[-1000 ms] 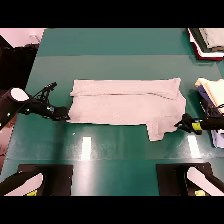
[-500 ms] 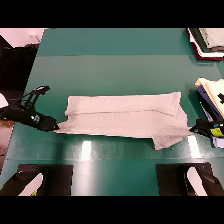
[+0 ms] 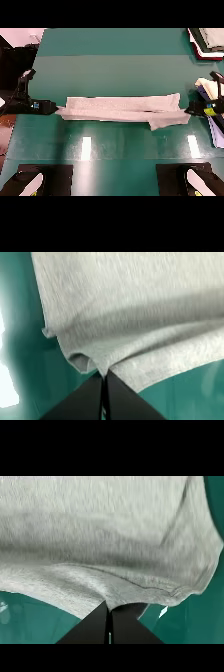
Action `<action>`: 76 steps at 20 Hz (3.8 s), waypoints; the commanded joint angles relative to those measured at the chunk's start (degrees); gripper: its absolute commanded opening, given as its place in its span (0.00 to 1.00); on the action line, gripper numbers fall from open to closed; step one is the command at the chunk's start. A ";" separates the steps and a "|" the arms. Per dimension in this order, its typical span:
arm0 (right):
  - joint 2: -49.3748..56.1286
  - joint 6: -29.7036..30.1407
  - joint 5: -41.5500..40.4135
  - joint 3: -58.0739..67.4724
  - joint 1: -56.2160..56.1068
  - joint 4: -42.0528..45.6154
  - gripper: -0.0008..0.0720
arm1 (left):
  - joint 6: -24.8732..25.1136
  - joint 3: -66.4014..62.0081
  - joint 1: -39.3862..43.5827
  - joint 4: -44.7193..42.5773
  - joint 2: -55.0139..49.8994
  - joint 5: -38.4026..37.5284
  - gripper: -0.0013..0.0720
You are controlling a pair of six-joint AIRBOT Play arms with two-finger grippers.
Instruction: Fold the shirts.
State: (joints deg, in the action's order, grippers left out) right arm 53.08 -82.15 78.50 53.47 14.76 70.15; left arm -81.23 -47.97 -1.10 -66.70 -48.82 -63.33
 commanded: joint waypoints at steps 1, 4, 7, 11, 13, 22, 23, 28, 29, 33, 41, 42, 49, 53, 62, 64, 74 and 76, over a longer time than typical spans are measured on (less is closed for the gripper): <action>10.25 -0.55 -2.36 7.04 -3.08 0.39 0.03 | -2.60 0.04 0.00 -1.11 -3.43 7.32 0.05; 16.94 -0.57 -4.35 11.21 -3.61 -0.17 0.03 | -2.58 0.00 -0.02 -0.48 -9.01 11.52 0.05; 23.04 -0.70 -5.20 15.26 -3.58 -0.20 0.03 | -3.02 -0.02 0.00 0.35 -13.49 18.62 0.05; 29.62 -1.42 -11.17 19.67 -3.04 -6.86 0.52 | -7.19 -1.22 -0.02 2.32 -16.55 26.69 0.64; 31.65 0.13 -10.21 22.34 -1.51 -13.25 0.68 | -7.26 -3.17 -0.02 2.40 -16.79 25.03 0.73; 32.02 13.86 3.91 17.25 13.00 -13.25 0.97 | -2.34 -6.95 0.00 4.07 -16.72 1.73 0.05; 32.20 14.86 2.89 15.08 14.34 -13.27 0.97 | -2.34 -6.95 0.00 4.35 -16.72 1.31 0.05; 37.44 20.81 2.80 12.26 15.65 -13.97 0.91 | -2.36 -6.95 0.17 8.44 -16.72 1.18 0.05; 38.53 21.31 2.25 12.26 15.65 -15.08 0.90 | -2.34 -6.95 0.70 8.41 -16.72 1.18 0.05; 42.10 23.78 2.29 12.26 15.10 -22.84 0.82 | -2.36 -6.88 5.66 8.37 -16.76 3.08 0.05; 43.28 26.34 2.84 12.26 8.85 -23.67 0.16 | -3.10 -6.91 13.79 8.46 -16.76 7.02 0.05; 42.82 26.34 2.99 12.26 8.92 -23.67 0.07 | -3.93 -6.91 15.08 8.44 -16.76 8.61 0.05; 31.17 19.89 7.39 18.69 5.53 -24.20 0.03 | -4.26 -17.51 25.42 8.57 -29.03 12.85 0.05; 25.27 12.11 8.92 28.74 -1.86 -30.67 0.03 | -4.26 -31.39 31.28 8.68 -43.82 12.26 0.05; 29.18 4.94 8.76 47.93 -19.47 -32.11 0.03 | -4.31 -47.34 35.39 11.76 -58.97 14.05 0.05; 31.87 3.54 9.57 51.43 -22.16 -28.48 0.03 | -4.31 -47.39 35.34 10.25 -58.97 13.49 0.05; 41.99 3.52 10.47 59.80 -34.86 -22.05 0.03 | -4.83 -48.57 20.02 -5.16 -46.82 -2.84 0.05; 43.82 3.63 7.98 59.80 -38.27 -22.03 0.03 | -3.58 -48.57 15.82 -8.28 -41.66 -5.88 0.05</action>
State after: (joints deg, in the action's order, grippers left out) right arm 94.48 -78.56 88.79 112.46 -19.49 47.64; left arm -85.86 -96.47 20.05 -68.69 -96.57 -64.18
